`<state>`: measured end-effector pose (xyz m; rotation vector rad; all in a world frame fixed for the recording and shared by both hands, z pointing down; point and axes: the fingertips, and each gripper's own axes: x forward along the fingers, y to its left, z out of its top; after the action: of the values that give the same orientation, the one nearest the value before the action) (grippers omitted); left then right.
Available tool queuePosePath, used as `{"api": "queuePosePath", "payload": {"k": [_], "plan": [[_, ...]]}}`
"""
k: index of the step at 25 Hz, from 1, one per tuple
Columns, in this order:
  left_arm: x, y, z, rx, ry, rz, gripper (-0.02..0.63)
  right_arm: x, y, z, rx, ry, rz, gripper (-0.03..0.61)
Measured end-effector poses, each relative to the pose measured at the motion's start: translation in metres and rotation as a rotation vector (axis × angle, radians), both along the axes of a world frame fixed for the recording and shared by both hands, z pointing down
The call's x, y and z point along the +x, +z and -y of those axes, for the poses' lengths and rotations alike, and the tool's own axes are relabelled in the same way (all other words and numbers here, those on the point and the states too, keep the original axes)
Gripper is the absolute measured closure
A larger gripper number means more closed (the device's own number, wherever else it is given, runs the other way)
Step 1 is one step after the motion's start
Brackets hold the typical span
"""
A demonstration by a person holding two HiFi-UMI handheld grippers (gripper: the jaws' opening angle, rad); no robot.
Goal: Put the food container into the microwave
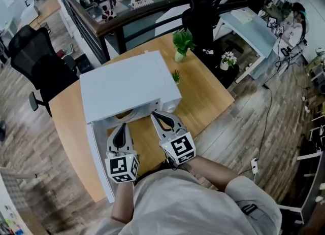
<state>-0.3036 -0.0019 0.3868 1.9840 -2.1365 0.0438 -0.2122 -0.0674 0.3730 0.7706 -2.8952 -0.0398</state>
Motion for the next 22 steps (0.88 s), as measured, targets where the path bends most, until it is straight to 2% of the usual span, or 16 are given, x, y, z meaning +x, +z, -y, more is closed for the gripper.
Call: {"api": "queuePosePath", "payload": {"k": [8, 14, 22], "plan": [[0.001, -0.040, 0.011, 0.084, 0.030, 0.048, 0.601, 0.006, -0.048, 0.019, 0.092, 0.065, 0.067, 0.575], [-0.003, -0.066, 0.007, 0.129, 0.025, 0.073, 0.601, 0.002, -0.065, 0.016, 0.126, 0.058, 0.078, 0.575], [-0.015, -0.062, 0.004, 0.116, 0.004, 0.091, 0.601, 0.001, -0.063, 0.020, 0.111, 0.065, 0.096, 0.575]]}}
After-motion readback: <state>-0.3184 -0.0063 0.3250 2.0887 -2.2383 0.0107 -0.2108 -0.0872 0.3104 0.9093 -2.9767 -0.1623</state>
